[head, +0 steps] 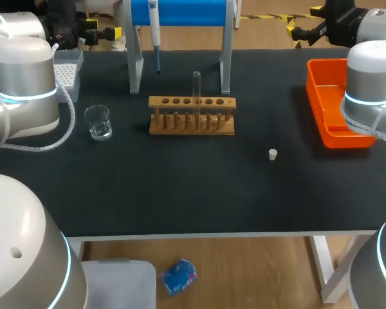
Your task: Invert the test tube, pick up the pipette, mount the tip to pipette, aspirate from beaker and dispense into the tube, eject the tip, return the pipette, and cap with the stopper.
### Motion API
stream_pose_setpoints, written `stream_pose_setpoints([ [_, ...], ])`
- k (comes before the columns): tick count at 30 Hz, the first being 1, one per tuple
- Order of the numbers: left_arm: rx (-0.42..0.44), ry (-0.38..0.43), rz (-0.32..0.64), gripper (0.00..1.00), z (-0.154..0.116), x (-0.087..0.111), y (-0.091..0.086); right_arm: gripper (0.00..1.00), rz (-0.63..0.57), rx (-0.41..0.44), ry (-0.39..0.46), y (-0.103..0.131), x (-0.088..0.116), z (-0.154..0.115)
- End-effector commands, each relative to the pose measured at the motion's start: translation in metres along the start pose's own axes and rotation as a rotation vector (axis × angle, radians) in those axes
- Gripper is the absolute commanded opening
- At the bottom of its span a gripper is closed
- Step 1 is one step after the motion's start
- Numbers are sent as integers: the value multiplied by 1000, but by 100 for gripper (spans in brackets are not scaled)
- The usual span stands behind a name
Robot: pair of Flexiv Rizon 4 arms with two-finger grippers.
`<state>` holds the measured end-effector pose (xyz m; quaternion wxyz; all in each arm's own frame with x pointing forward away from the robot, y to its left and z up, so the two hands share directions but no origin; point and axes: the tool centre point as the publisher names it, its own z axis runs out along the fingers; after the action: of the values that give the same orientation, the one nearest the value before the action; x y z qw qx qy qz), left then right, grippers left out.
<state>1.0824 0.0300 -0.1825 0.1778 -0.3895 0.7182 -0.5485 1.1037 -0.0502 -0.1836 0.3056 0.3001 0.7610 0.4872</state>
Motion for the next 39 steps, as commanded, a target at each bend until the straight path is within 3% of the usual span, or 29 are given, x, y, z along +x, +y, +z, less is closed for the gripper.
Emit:
stream_pose_setpoints([
  [1,0,0,0,100,0,0,0,100,0,-1,0,0,0,0],
  [14,0,0,0,100,0,0,0,100,-3,-2,14,1,0,0],
  [17,0,0,0,100,0,0,0,100,-22,-42,113,7,16,-10],
  [21,0,0,0,100,0,0,0,100,-48,-72,363,11,67,-38],
  [31,0,0,0,100,0,0,0,100,-104,-126,766,-5,160,-96],
  [39,0,0,0,100,0,0,0,100,-104,-126,766,-5,160,-96],
])
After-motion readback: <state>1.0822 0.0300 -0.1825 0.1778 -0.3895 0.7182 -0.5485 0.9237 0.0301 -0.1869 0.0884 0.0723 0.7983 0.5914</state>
